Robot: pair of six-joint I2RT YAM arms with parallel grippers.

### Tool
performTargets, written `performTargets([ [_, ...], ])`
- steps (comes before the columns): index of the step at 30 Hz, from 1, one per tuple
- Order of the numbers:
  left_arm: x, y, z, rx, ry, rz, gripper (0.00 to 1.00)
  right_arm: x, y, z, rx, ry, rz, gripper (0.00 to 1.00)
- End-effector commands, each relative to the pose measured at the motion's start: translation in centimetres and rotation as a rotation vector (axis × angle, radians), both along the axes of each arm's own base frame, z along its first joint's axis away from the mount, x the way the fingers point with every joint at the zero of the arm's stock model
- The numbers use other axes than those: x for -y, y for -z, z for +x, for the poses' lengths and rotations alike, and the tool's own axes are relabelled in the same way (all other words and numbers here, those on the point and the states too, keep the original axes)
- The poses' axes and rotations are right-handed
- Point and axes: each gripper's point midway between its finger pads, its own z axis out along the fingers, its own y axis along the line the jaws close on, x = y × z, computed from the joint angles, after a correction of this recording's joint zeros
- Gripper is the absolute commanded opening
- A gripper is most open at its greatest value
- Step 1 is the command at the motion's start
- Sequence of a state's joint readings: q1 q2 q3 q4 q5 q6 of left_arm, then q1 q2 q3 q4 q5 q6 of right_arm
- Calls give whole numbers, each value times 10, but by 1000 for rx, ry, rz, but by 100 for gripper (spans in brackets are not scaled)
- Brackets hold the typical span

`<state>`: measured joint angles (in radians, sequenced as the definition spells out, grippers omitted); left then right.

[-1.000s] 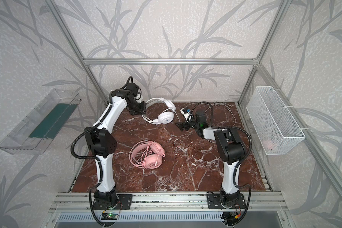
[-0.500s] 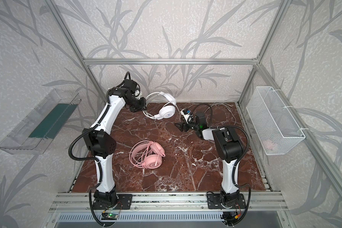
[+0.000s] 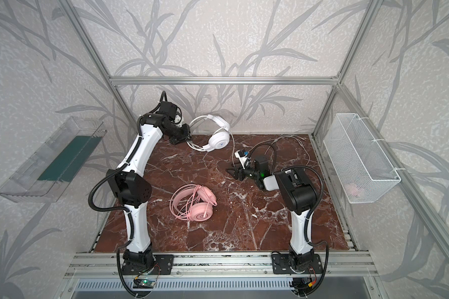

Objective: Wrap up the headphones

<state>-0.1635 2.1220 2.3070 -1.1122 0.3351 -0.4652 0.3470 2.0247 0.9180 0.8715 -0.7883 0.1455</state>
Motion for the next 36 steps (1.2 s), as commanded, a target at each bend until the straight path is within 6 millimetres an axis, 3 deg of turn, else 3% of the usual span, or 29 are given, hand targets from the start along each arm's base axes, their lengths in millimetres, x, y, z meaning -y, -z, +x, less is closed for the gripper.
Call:
performTargets([
  [1, -1, -53, 6, 133, -44, -68, 0, -2, -31, -11, 47, -11, 66, 53],
  [9, -4, -51, 19, 147, -91, -87, 0, -14, -35, -45, 6, -79, 73, 43],
  [23, -13, -41, 37, 158, -191, -79, 0, -28, -36, -105, -60, -195, 16, 36],
  [25, -15, -39, 40, 158, -213, -74, 0, -30, -28, -117, -102, -216, -8, 36],
  [26, -17, -39, 41, 158, -223, -73, 0, -31, -34, -122, -89, -226, -11, 36],
  [36, -25, -27, 49, 158, -284, -48, 0, -21, -34, -153, -99, -263, -91, 32],
])
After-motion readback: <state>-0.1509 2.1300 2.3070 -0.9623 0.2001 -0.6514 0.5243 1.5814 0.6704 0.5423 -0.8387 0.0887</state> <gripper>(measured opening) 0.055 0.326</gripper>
